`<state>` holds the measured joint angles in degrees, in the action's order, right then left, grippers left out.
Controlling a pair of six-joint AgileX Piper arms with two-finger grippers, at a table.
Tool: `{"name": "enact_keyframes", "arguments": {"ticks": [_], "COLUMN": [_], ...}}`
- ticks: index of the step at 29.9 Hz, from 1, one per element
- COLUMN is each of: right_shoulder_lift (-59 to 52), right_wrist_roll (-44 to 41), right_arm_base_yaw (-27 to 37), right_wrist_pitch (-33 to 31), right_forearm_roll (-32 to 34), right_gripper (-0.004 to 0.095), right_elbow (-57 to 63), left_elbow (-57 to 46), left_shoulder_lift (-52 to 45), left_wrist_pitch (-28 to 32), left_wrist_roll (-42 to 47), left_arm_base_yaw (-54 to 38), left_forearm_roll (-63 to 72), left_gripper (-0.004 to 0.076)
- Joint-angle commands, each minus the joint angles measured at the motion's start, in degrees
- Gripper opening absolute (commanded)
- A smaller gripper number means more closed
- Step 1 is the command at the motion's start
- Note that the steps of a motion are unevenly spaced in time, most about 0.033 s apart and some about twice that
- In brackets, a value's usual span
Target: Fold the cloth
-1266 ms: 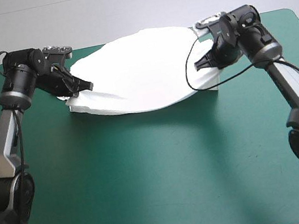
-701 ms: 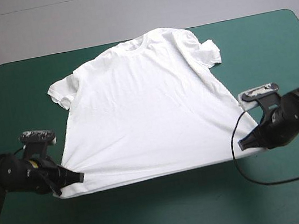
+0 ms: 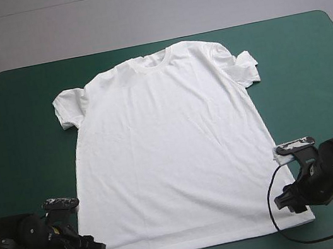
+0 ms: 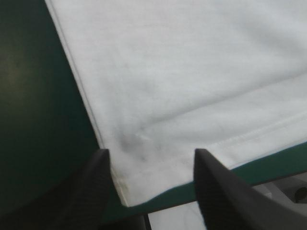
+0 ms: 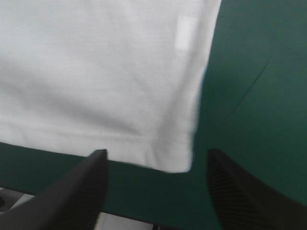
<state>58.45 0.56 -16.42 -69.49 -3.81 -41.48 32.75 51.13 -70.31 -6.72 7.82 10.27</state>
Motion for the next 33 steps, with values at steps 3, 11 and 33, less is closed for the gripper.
{"name": "enact_keyframes", "arguments": {"ticks": [3, 11, 33], "right_shoulder_lift": [-0.71, -0.58, 4.15], "right_wrist_roll": [0.32, -1.71, -3.94], "right_arm_base_yaw": [0.33, 0.33, 0.33], "right_wrist_pitch": [5.54, 10.62, 12.76], "right_forearm_roll": [-0.41, 3.06, 8.93], "right_gripper": [0.0840, 0.0838, 0.0837], "right_elbow": [-2.80, -7.93, -9.10], "left_elbow": [1.91, 14.19, 36.83], "left_shoulder_lift": [-0.49, 5.51, 45.00], "left_wrist_pitch": [4.25, 19.08, 37.69], "left_wrist_roll": [2.39, 6.72, 16.02], "left_arm_base_yaw": [-0.04, -0.04, -0.04], "left_forearm_roll": [0.26, -4.48, -15.32], "left_gripper": [0.0517, 0.0517, 0.0517]}}
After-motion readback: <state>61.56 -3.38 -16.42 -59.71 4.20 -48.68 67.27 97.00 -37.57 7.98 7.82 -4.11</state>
